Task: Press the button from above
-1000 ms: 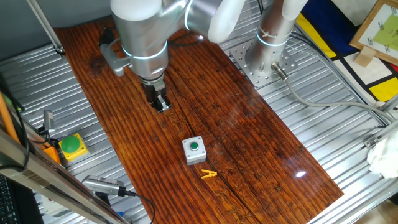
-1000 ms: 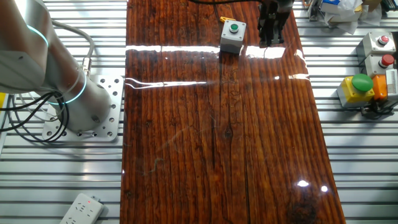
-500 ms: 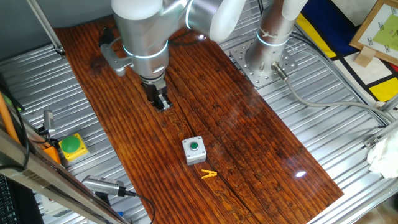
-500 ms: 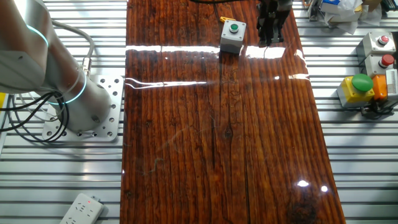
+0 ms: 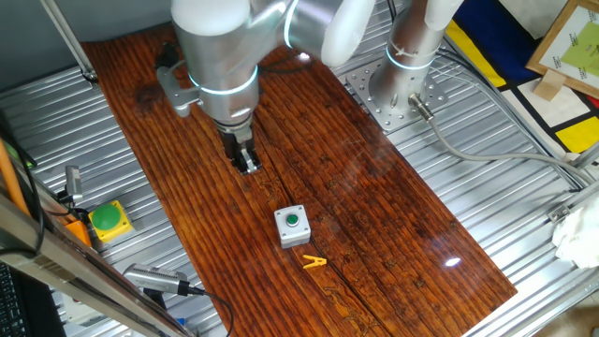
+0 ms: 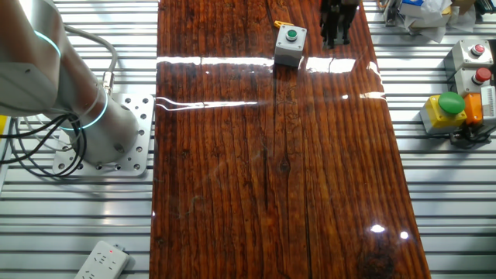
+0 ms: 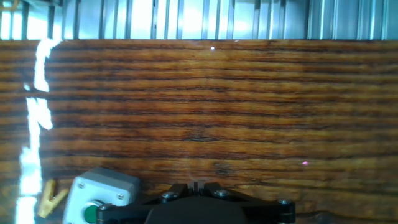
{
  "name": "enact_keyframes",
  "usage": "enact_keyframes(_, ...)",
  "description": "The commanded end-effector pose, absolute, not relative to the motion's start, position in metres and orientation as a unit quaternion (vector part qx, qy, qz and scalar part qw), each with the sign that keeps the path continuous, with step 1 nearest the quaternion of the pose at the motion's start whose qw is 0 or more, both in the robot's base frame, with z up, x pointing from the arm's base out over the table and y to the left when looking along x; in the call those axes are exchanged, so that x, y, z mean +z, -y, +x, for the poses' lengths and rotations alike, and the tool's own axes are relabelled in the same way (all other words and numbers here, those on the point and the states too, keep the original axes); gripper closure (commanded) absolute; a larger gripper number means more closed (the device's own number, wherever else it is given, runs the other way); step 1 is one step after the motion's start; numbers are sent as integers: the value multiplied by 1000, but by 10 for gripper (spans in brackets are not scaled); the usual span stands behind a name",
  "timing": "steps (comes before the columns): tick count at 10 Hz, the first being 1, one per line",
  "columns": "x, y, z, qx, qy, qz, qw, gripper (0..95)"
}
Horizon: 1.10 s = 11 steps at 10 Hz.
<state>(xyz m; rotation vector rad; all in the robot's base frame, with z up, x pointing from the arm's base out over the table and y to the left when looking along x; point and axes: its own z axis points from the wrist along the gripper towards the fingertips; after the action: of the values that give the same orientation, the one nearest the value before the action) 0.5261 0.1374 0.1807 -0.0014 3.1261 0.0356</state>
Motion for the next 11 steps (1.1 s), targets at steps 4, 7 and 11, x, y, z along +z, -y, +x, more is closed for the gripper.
enact_keyframes(4,173,-171,512,10,-1000,12,18,950)
enact_keyframes(7,170,-199,512,9,-999,34,19,950)
enact_keyframes(11,166,-212,509,11,-999,47,22,950)
